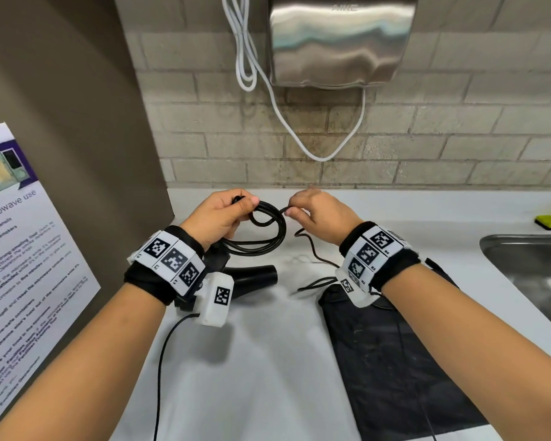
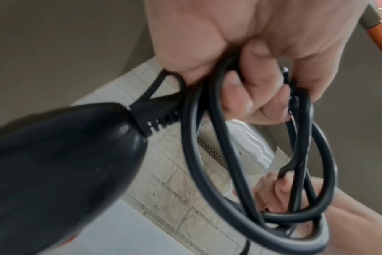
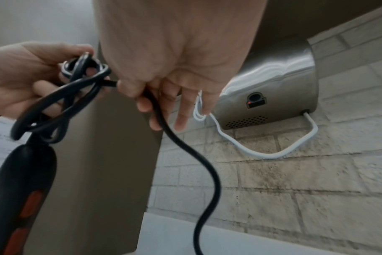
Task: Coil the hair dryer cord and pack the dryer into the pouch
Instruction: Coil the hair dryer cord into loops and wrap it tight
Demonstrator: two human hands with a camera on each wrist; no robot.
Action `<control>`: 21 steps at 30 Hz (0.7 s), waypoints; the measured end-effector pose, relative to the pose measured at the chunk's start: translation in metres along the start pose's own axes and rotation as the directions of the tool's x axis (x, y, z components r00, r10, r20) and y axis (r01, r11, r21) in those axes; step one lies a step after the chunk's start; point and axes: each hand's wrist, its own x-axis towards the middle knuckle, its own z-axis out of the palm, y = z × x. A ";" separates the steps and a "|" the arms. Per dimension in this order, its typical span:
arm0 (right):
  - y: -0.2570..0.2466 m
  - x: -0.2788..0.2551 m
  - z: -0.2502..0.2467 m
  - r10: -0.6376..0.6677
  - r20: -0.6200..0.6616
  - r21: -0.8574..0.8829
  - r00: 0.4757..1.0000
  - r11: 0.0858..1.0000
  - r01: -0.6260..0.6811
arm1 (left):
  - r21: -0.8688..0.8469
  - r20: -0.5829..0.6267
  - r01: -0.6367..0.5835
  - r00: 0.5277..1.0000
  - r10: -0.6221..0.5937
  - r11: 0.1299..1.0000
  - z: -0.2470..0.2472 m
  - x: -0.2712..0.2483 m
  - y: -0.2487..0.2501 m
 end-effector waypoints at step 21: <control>-0.053 0.018 -0.029 0.094 -0.274 0.168 0.957 0.985 -0.049 | 0.320 0.257 0.007 0.962 -0.094 0.947 0.007 0.003 0.013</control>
